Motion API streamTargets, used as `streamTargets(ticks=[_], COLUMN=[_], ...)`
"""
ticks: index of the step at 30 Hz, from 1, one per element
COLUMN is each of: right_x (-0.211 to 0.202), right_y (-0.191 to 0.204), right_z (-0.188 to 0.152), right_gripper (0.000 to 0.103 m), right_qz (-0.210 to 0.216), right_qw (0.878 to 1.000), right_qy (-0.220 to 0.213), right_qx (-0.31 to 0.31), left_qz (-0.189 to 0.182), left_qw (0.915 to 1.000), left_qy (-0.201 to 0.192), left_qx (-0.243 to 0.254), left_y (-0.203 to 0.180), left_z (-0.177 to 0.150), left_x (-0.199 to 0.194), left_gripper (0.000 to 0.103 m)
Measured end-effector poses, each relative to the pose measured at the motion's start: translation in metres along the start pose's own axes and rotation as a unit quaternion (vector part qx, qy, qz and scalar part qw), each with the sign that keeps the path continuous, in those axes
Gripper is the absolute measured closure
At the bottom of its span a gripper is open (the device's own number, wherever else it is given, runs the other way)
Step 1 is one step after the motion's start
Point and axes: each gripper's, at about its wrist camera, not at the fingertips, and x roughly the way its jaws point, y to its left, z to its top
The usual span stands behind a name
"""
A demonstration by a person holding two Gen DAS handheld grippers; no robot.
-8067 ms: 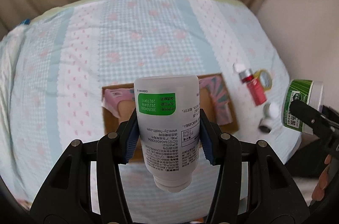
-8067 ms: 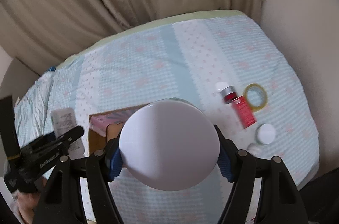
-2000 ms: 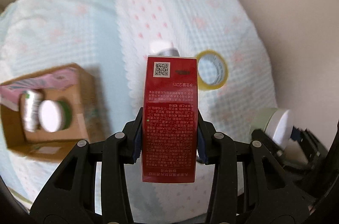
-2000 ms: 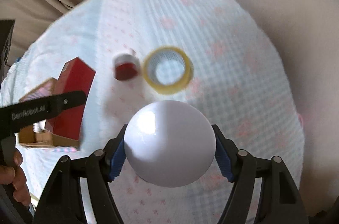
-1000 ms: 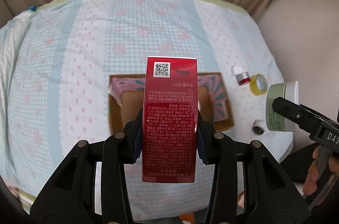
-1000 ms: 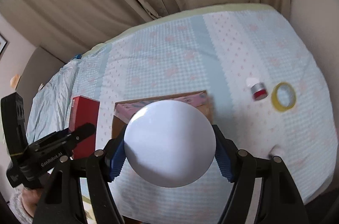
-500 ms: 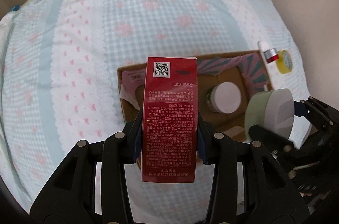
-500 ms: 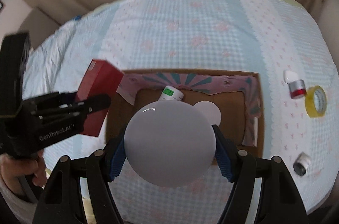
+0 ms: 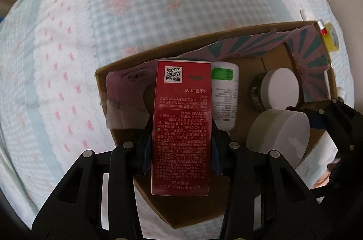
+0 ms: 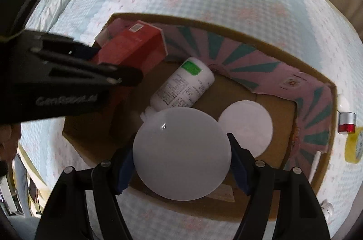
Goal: Organize rigid objects
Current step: 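Release the red box and white jar into the box, opening both tools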
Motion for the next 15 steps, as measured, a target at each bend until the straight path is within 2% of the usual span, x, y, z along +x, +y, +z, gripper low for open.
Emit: streamTargets(ticks=[2, 3, 4, 5, 6, 9, 15], right_x=[0.002, 0.003, 0.002, 0.000, -0.003, -0.005, -0.009], right_y=[-0.001, -0.002, -0.004, -0.005, -0.006, -0.008, -0.012], right_z=[-0.002, -0.004, -0.007, -0.009, -0.011, -0.015, -0.019], right_gripper=[0.034, 0.033, 0.029, 0.011, 0.000, 0.000, 0.000], right_qz=[0.003, 0.007, 0.009, 0.008, 0.005, -0.004, -0.017], right_qw=[1.000, 1.000, 1.000, 1.000, 0.999, 0.999, 0.998], right_qy=[-0.003, -0.004, -0.012, -0.026, -0.041, -0.053, -0.052], right_qx=[-0.003, -0.003, -0.002, -0.001, -0.002, -0.011, -0.002], left_qz=[0.005, 0.002, -0.003, -0.019, -0.020, -0.011, -0.016], left_qw=[1.0000, 1.0000, 1.0000, 0.9998, 0.9996, 0.9989, 0.9991], left_qy=[0.005, 0.009, 0.004, -0.003, -0.010, -0.025, -0.034], left_qx=[0.003, 0.003, 0.006, 0.010, 0.016, 0.037, 0.018], left_y=[0.000, -0.001, -0.002, -0.004, -0.008, -0.019, -0.014], left_z=[0.003, 0.003, 0.003, 0.003, 0.003, -0.001, -0.009], left_x=[0.002, 0.003, 0.001, -0.002, -0.006, -0.012, -0.020], left_gripper=[0.064, 0.052, 0.026, 0.016, 0.001, 0.000, 0.000])
